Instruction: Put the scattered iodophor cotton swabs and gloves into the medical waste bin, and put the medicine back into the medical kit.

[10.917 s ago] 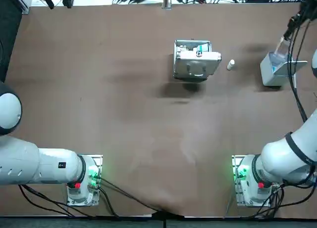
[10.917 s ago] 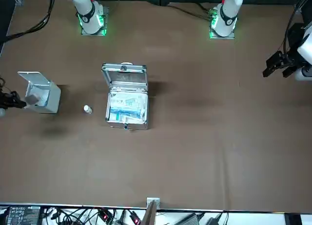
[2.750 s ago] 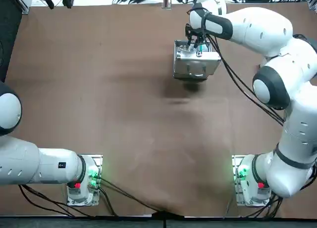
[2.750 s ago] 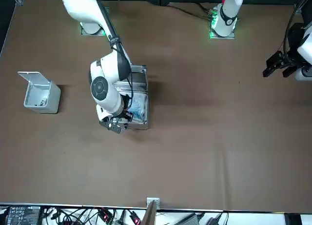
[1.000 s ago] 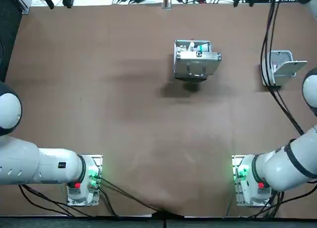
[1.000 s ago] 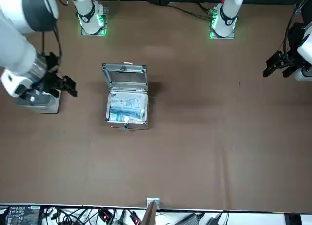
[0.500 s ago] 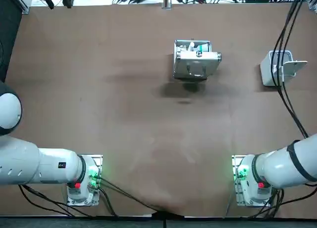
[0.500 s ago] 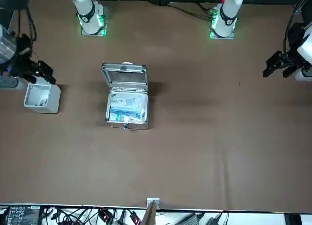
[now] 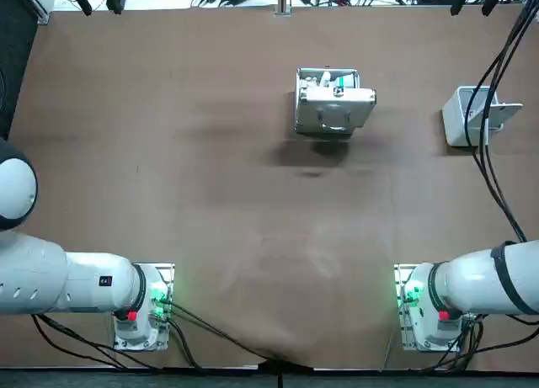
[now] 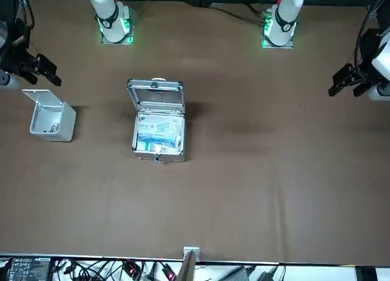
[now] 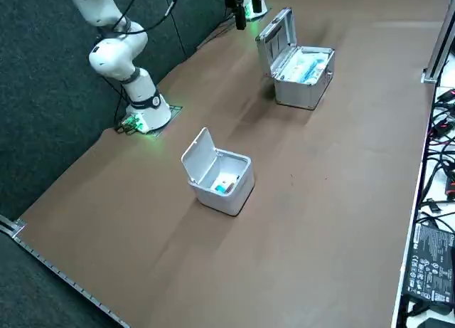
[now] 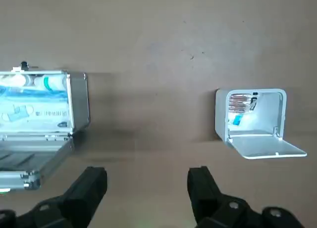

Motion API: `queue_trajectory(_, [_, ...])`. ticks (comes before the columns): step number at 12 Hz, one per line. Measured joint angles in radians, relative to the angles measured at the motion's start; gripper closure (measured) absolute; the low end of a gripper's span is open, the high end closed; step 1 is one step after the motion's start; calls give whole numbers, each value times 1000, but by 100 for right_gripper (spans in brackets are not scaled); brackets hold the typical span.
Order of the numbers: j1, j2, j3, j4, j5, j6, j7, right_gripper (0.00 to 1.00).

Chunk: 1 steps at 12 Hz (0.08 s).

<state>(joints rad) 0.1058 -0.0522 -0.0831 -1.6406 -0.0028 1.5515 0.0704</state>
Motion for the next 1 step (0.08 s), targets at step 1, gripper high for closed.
queue_trajectory(1, [-1, -10, 1, -8, 0, -6, -12, 0])
